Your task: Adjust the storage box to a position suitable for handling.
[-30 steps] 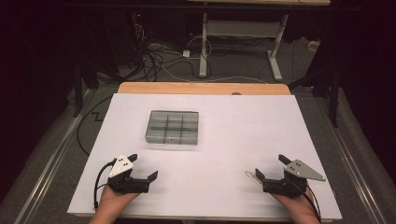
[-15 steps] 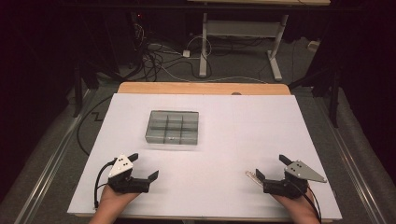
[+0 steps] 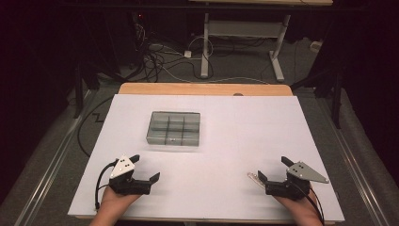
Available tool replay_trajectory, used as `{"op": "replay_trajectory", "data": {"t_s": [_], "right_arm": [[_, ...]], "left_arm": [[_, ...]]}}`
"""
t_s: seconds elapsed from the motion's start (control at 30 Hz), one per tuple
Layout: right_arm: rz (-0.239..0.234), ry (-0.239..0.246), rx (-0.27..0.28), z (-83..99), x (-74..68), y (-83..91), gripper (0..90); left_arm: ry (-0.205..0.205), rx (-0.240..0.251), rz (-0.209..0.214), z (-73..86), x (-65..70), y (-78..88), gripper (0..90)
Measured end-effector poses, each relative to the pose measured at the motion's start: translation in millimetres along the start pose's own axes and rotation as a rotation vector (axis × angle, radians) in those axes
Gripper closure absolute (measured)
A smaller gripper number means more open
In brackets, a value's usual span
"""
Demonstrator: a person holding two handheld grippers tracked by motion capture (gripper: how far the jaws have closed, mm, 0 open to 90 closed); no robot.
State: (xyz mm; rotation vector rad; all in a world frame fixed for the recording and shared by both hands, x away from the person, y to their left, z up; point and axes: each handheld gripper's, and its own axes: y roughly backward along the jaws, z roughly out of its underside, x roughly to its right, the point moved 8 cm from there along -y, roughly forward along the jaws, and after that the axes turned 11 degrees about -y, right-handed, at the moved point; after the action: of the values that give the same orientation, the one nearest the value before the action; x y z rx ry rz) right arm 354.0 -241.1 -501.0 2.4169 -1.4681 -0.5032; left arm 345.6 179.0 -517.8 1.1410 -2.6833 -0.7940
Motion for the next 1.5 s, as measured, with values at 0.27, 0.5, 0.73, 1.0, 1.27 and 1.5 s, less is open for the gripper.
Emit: {"op": "replay_trajectory", "data": {"t_s": [0.27,0.5,0.73,1.0,1.27,1.5], "right_arm": [[-0.003,0.015,-0.006,0.5,-1.3,-1.6,0.0],[-0.003,0.014,-0.003,0.0,-2.7,0.0,0.0],[-0.007,0.02,0.004,-1.2,-3.9,0.8,0.0],[-0.009,0.024,-0.001,-0.1,-4.6,-0.3,0.0],[-0.016,0.022,-0.005,0.9,-5.2,-1.2,0.0],[-0.019,0.021,-0.006,0.8,-5.4,-1.2,0.0]], "left_arm": [[0.015,0.006,0.013,-0.9,-1.3,3.8,12.7],[0.01,0.001,0.03,-1.0,0.7,4.9,22.6],[0.052,0.0,0.01,-1.1,-2.1,3.5,41.3],[0.08,-0.014,0.014,-0.3,-2.4,3.2,65.4],[0.088,-0.028,0.049,1.0,-1.1,2.0,83.4],[0.096,-0.02,0.057,0.9,-2.2,2.3,87.3]]}}
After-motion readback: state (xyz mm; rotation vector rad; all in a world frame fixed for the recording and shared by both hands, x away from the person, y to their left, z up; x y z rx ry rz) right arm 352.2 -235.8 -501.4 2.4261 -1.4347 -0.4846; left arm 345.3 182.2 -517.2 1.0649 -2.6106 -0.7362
